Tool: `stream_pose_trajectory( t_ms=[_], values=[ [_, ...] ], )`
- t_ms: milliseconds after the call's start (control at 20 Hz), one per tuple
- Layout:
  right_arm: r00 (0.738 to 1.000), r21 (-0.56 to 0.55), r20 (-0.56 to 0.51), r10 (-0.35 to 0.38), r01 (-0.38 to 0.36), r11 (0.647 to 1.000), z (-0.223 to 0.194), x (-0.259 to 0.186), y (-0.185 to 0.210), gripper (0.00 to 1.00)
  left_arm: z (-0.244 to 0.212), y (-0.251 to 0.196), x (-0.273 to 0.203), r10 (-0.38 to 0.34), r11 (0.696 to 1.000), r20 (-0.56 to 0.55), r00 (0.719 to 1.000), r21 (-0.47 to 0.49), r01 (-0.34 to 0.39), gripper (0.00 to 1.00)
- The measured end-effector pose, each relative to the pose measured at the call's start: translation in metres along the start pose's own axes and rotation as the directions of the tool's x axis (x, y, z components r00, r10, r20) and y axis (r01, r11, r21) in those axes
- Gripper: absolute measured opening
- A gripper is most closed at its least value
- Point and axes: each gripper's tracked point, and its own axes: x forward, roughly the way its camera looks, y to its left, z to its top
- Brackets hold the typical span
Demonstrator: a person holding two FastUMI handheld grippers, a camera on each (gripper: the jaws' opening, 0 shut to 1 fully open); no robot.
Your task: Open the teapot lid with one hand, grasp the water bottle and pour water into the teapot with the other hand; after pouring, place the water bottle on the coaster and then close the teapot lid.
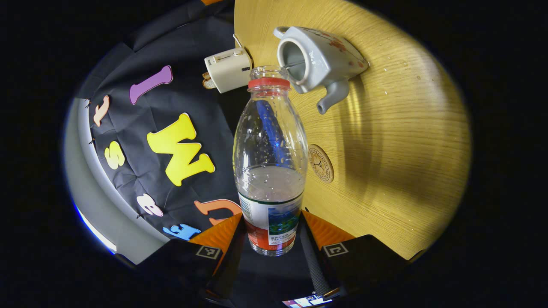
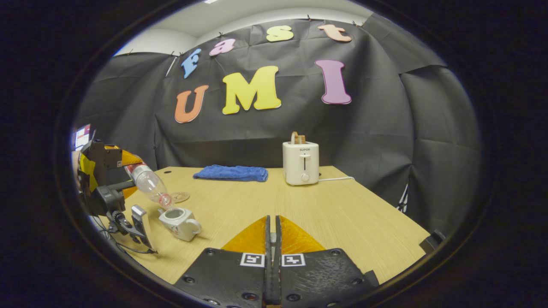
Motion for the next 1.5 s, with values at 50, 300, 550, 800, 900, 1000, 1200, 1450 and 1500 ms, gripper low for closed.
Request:
stream_pose_trajectory(
  t_ms=[50,300,550,800,900,1000,1200,1450,1500],
  values=[
    [1.000,-0.001,0.000,0.000,0.000,1.000,0.001,0.000,0.001,0.00,0.000,0.002,0.000,0.004,1.000,0.000,1.000,0.007,-0.004,0.75],
    [1.000,0.001,0.006,-0.001,0.001,1.000,0.002,-0.002,-0.001,0.00,-0.001,0.011,0.001,0.052,0.997,0.005,0.999,0.061,-0.052,0.71],
    [1.000,0.002,0.008,0.000,0.000,1.000,0.003,-0.003,-0.001,0.00,-0.004,0.023,0.001,0.084,0.992,0.006,0.996,0.095,-0.085,0.75],
    [1.000,0.004,0.013,0.003,-0.003,1.000,0.004,-0.006,-0.001,0.00,-0.004,0.030,0.000,0.098,0.987,0.003,0.995,0.125,-0.098,0.71],
    [1.000,0.004,0.014,0.004,-0.004,1.000,0.004,-0.006,-0.001,0.00,-0.005,0.031,-0.002,0.103,0.985,0.002,0.995,0.137,-0.102,0.71],
    [1.000,0.006,0.014,0.003,-0.003,1.000,0.004,-0.006,-0.002,0.00,-0.003,0.037,-0.003,0.112,0.982,0.006,0.994,0.149,-0.112,0.71],
    [1.000,0.012,0.011,0.002,-0.002,1.000,0.002,-0.007,-0.004,0.00,-0.002,0.042,-0.006,0.115,0.979,0.006,0.993,0.169,-0.114,0.76],
    [1.000,0.019,0.013,-0.002,0.001,1.000,0.002,-0.007,-0.007,0.00,0.000,0.043,-0.007,0.112,0.977,0.008,0.994,0.184,-0.111,0.75],
    [1.000,0.020,0.013,-0.001,0.001,1.000,0.001,-0.008,-0.007,0.00,-0.002,0.043,-0.009,0.114,0.976,0.008,0.993,0.186,-0.113,0.71]
  ],
)
